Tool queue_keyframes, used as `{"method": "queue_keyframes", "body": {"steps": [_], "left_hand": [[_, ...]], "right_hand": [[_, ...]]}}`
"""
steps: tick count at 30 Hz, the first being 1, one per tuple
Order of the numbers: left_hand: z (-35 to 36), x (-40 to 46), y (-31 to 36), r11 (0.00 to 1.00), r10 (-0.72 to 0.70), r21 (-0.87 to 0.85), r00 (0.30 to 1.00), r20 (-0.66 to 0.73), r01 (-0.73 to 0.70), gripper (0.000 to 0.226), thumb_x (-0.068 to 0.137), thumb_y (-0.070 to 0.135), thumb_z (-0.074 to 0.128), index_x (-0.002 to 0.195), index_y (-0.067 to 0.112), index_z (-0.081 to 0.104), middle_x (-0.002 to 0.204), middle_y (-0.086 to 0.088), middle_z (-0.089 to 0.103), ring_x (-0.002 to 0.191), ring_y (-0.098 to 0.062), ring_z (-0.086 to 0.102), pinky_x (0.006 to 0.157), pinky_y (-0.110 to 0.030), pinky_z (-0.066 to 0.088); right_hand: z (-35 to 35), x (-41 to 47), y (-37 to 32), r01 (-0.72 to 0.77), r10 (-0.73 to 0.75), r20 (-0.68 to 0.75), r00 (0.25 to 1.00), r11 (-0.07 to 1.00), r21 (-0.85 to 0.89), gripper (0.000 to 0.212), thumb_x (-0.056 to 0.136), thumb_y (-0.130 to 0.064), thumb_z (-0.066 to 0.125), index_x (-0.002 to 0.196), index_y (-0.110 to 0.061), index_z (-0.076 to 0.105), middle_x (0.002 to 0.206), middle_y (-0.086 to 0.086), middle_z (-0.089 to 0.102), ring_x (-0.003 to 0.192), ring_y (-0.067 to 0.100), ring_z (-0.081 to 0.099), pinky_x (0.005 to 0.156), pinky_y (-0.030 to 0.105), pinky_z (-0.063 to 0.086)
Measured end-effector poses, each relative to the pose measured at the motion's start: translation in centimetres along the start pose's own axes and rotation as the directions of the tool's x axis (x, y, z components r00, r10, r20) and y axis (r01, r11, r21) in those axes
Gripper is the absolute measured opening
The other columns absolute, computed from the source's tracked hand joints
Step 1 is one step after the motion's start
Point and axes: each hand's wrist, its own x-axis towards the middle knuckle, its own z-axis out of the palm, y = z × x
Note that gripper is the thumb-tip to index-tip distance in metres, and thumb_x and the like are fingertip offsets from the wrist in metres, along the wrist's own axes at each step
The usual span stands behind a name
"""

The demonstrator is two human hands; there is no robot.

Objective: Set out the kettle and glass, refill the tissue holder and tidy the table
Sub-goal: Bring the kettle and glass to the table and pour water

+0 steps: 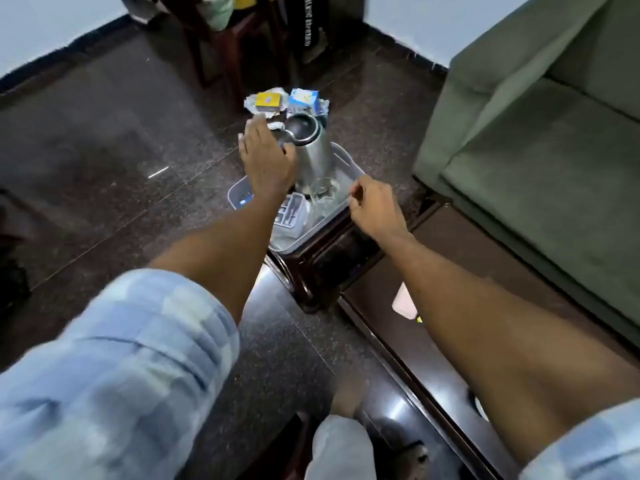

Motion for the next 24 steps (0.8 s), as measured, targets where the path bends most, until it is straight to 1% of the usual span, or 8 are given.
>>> {"method": "queue_keyframes", "body": {"steps": [3, 6, 9, 12, 16, 18, 21, 24], "left_hand": [[2.3, 2.1, -4.0, 0.978, -0.150, -0.122, 0.980, 0.133, 0.166, 0.077, 0.090, 0.041, 0.061, 0.155, 0.007, 0.038, 0.152, -0.017, 0.054, 0.142, -0.036, 0.050, 0.120, -0.048, 0.036], [5.4, 2.6, -7.2, 0.928, -0.229, -0.223, 0.930, 0.288, 0.298, 0.063, 0.088, 0.043, 0.072, 0.136, 0.006, 0.054, 0.133, -0.016, 0.067, 0.126, -0.036, 0.062, 0.102, -0.040, 0.048], [7.9, 3.1, -9.1, 0.862, -0.247, -0.367, 0.921, 0.300, 0.351, 0.053, 0.080, 0.032, 0.082, 0.123, 0.007, 0.063, 0.117, -0.009, 0.071, 0.114, -0.031, 0.067, 0.097, -0.041, 0.051], [10.0, 4.0, -9.5, 0.723, -0.148, -0.623, 0.948, 0.284, 0.299, 0.059, 0.073, 0.012, 0.086, 0.124, 0.012, 0.057, 0.110, -0.004, 0.066, 0.101, -0.020, 0.065, 0.101, -0.045, 0.054], [10.7, 5.1, -9.4, 0.606, -0.069, -0.779, 0.987, 0.147, 0.159, 0.055, 0.073, 0.009, 0.090, 0.123, 0.016, 0.068, 0.112, 0.001, 0.076, 0.095, 0.000, 0.071, 0.085, -0.017, 0.057], [11.2, 5.3, -9.7, 0.584, -0.013, -0.805, 0.993, 0.121, 0.106, 0.043, 0.072, 0.010, 0.090, 0.114, 0.011, 0.077, 0.098, 0.006, 0.080, 0.086, -0.003, 0.073, 0.080, -0.019, 0.057], [11.4, 5.4, -9.7, 0.534, -0.010, -0.842, 0.996, 0.087, 0.079, 0.038, 0.069, 0.008, 0.092, 0.103, 0.003, 0.078, 0.094, -0.004, 0.076, 0.082, -0.013, 0.068, 0.079, -0.029, 0.057], [10.8, 5.8, -9.4, 0.528, 0.003, -0.847, 0.997, 0.076, 0.063, 0.037, 0.062, 0.010, 0.094, 0.097, 0.016, 0.082, 0.094, -0.003, 0.078, 0.084, -0.014, 0.069, 0.082, -0.033, 0.059]], "right_hand": [[4.3, 3.0, 0.4, -0.094, 0.091, 0.043, 0.995, 0.994, 0.059, 0.027, 0.090, -0.011, 0.062, 0.116, -0.009, 0.066, 0.124, 0.016, 0.068, 0.116, 0.036, 0.064, 0.099, 0.041, 0.054], [7.6, 5.1, 1.6, -0.152, 0.150, 0.106, 0.983, 0.988, 0.012, 0.053, 0.088, -0.018, 0.069, 0.137, -0.004, 0.052, 0.144, 0.017, 0.051, 0.136, 0.036, 0.049, 0.112, 0.042, 0.043], [9.8, 6.7, 3.3, -0.104, 0.103, 0.163, 0.981, 0.995, -0.004, 0.082, 0.081, -0.029, 0.080, 0.148, -0.007, 0.038, 0.152, 0.016, 0.040, 0.142, 0.037, 0.042, 0.115, 0.045, 0.041], [12.2, 8.5, 5.0, -0.022, 0.033, 0.164, 0.986, 0.998, -0.063, 0.102, 0.080, -0.039, 0.083, 0.159, -0.012, 0.024, 0.163, 0.011, 0.032, 0.151, 0.032, 0.032, 0.121, 0.052, 0.033], [14.3, 9.0, 5.8, 0.050, -0.046, 0.021, 0.999, 0.979, -0.197, 0.092, 0.080, -0.055, 0.077, 0.152, -0.018, 0.034, 0.154, 0.004, 0.046, 0.146, 0.026, 0.039, 0.114, 0.059, 0.033], [15.2, 9.1, 6.2, 0.057, -0.063, -0.030, 0.998, 0.982, -0.181, 0.082, 0.078, -0.059, 0.076, 0.141, -0.020, 0.041, 0.145, 0.002, 0.055, 0.139, 0.026, 0.047, 0.111, 0.060, 0.033], [15.9, 9.0, 6.4, 0.050, -0.051, -0.092, 0.994, 0.999, -0.013, 0.080, 0.072, -0.056, 0.079, 0.135, -0.022, 0.043, 0.136, 0.003, 0.062, 0.133, 0.026, 0.055, 0.116, 0.060, 0.026], [15.5, 8.7, 6.4, 0.068, -0.050, -0.164, 0.985, 0.992, 0.107, 0.083, 0.070, -0.056, 0.081, 0.137, -0.023, 0.044, 0.137, 0.000, 0.063, 0.135, 0.022, 0.055, 0.124, 0.060, 0.016]]}}
